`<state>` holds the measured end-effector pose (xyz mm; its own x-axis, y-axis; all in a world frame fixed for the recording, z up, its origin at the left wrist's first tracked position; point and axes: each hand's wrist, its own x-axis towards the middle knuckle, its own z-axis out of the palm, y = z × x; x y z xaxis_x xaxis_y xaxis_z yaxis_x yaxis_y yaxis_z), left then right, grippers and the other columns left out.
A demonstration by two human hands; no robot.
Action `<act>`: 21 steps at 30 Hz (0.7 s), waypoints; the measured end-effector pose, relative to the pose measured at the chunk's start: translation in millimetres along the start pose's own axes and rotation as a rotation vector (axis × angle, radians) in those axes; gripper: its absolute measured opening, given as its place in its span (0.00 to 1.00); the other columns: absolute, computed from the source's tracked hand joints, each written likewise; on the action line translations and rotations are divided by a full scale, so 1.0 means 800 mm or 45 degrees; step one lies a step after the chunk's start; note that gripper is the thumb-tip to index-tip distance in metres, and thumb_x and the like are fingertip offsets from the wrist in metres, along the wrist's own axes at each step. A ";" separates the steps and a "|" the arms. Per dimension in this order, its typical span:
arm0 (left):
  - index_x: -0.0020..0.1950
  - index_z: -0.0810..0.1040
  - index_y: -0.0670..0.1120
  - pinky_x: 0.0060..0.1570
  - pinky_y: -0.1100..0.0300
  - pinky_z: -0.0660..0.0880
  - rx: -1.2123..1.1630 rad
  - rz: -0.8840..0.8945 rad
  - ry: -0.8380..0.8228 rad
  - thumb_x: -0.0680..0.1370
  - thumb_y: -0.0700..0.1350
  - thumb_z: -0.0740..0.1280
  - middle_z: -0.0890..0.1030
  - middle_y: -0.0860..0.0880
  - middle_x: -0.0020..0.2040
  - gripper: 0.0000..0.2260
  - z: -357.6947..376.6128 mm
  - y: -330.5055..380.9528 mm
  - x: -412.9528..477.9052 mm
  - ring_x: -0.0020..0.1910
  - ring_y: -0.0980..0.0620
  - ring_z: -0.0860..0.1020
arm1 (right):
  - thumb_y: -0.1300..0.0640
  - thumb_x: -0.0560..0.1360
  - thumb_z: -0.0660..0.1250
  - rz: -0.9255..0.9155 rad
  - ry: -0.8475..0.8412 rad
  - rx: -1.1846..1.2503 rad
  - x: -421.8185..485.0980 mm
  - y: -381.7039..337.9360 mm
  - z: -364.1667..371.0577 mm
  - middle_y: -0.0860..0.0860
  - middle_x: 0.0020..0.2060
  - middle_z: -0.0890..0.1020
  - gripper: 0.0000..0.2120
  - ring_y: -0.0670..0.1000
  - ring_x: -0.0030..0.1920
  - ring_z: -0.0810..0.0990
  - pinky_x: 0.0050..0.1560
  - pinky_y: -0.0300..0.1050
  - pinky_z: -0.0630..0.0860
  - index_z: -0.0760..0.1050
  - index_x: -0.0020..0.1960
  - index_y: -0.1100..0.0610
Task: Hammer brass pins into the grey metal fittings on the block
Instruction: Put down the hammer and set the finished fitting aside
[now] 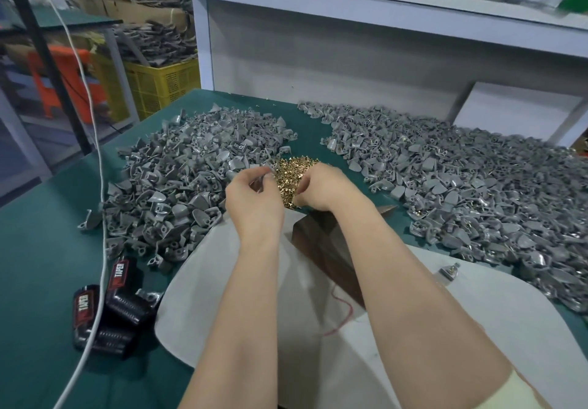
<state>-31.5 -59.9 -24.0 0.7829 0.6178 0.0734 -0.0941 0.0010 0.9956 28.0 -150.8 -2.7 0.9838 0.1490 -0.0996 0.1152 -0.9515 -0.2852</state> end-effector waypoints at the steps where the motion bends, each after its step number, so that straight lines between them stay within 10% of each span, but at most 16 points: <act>1: 0.45 0.80 0.47 0.49 0.65 0.72 -0.037 0.003 -0.019 0.77 0.38 0.64 0.80 0.53 0.41 0.07 0.000 0.002 -0.002 0.41 0.58 0.77 | 0.57 0.70 0.71 0.027 -0.072 -0.047 0.003 -0.005 0.003 0.54 0.47 0.82 0.10 0.55 0.49 0.80 0.51 0.45 0.78 0.81 0.51 0.58; 6: 0.42 0.79 0.48 0.49 0.65 0.73 -0.385 -0.173 -0.087 0.79 0.38 0.65 0.81 0.52 0.41 0.08 0.002 0.006 -0.007 0.43 0.57 0.79 | 0.64 0.71 0.67 0.068 -0.155 -0.220 0.015 -0.025 0.017 0.53 0.33 0.70 0.08 0.55 0.35 0.72 0.42 0.44 0.70 0.68 0.36 0.60; 14: 0.47 0.80 0.47 0.50 0.62 0.75 -0.378 -0.178 -0.141 0.76 0.35 0.67 0.82 0.46 0.47 0.07 0.006 0.009 -0.012 0.45 0.54 0.78 | 0.62 0.74 0.63 0.088 -0.114 -0.091 0.029 -0.023 0.030 0.54 0.45 0.73 0.10 0.57 0.44 0.71 0.46 0.47 0.71 0.74 0.55 0.57; 18: 0.45 0.79 0.50 0.50 0.63 0.75 -0.400 -0.181 -0.150 0.76 0.35 0.67 0.82 0.47 0.47 0.09 0.006 0.010 -0.014 0.46 0.54 0.79 | 0.65 0.79 0.54 0.097 -0.139 0.383 0.028 -0.030 0.041 0.66 0.61 0.74 0.16 0.65 0.62 0.73 0.64 0.59 0.69 0.69 0.64 0.69; 21: 0.46 0.78 0.50 0.54 0.60 0.76 -0.415 -0.177 -0.145 0.77 0.36 0.67 0.82 0.48 0.49 0.09 0.007 0.010 -0.014 0.50 0.53 0.79 | 0.66 0.78 0.57 0.109 -0.143 0.337 0.032 -0.025 0.040 0.62 0.54 0.77 0.14 0.63 0.57 0.75 0.59 0.54 0.73 0.72 0.61 0.66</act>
<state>-37.5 -71.1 -16.8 0.8637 0.5026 -0.0368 -0.1587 0.3406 0.9267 46.4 -119.3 -29.7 0.9653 0.1145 -0.2348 -0.0216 -0.8608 -0.5085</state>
